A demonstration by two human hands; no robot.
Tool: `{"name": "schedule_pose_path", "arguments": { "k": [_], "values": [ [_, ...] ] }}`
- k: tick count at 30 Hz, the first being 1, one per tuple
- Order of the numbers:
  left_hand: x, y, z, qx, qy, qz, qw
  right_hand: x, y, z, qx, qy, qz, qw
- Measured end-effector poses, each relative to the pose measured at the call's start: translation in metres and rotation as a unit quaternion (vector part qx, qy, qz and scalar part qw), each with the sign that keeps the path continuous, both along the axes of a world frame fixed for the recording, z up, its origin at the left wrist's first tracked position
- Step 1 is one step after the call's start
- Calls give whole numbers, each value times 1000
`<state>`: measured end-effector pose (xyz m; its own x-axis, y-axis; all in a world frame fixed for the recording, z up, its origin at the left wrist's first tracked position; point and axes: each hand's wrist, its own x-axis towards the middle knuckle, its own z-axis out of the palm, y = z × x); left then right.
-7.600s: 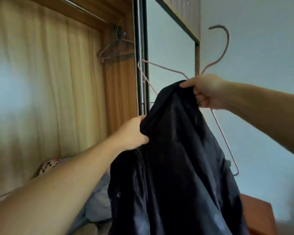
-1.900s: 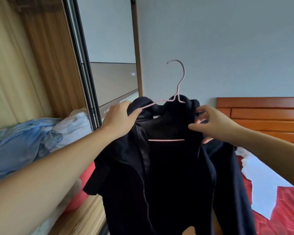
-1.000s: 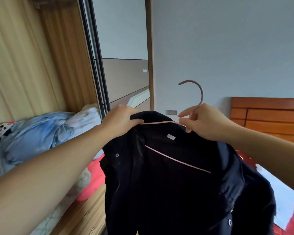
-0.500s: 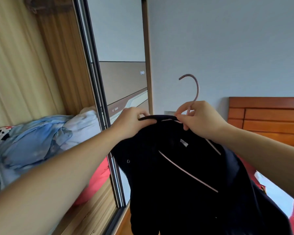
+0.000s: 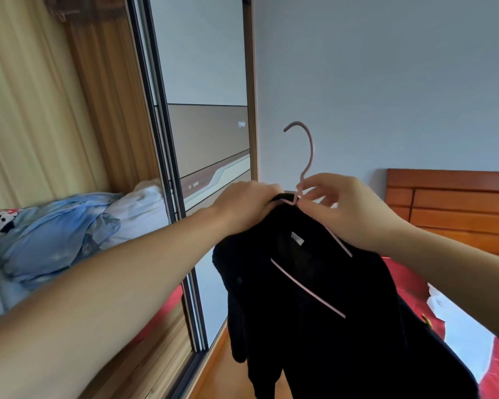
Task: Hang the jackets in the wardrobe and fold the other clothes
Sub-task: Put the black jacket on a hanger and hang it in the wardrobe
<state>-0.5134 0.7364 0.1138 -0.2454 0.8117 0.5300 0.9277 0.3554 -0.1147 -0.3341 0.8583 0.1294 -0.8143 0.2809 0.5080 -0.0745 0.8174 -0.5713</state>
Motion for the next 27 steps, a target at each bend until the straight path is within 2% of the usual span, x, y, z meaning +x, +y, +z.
{"name": "schedule_pose_path", "arguments": {
  "k": [2, 4, 7, 11, 15, 17, 19, 23, 27],
  "values": [
    [-6, 0, 13, -1, 21, 37, 999, 31, 7, -10, 24, -1, -8, 1000],
    [-10, -4, 28, 2, 33, 59, 998, 59, 9, -17, 35, -50, -27, 998],
    [-13, -15, 55, 11, 27, 79, 996, 65, 10, -21, 31, -114, 6, 993],
    [-28, -43, 93, 47, 49, 129, 989, 28, -10, 4, -24, -70, 42, 996],
    [-61, -94, 137, 85, 102, 227, 965, -23, -49, 53, -71, -13, 83, 994],
    [-77, -122, 159, 123, 85, 265, 953, -47, -70, 81, -80, 27, 105, 991],
    [-88, -148, 178, 185, 44, 257, 947, -71, -89, 109, -76, 62, 119, 988],
    [-90, -190, 219, 328, -23, 177, 928, -117, -127, 167, -85, 116, 129, 981],
    [-72, -220, 257, 400, -96, 73, 909, -163, -166, 223, -97, 164, 150, 970]
  ]
}}
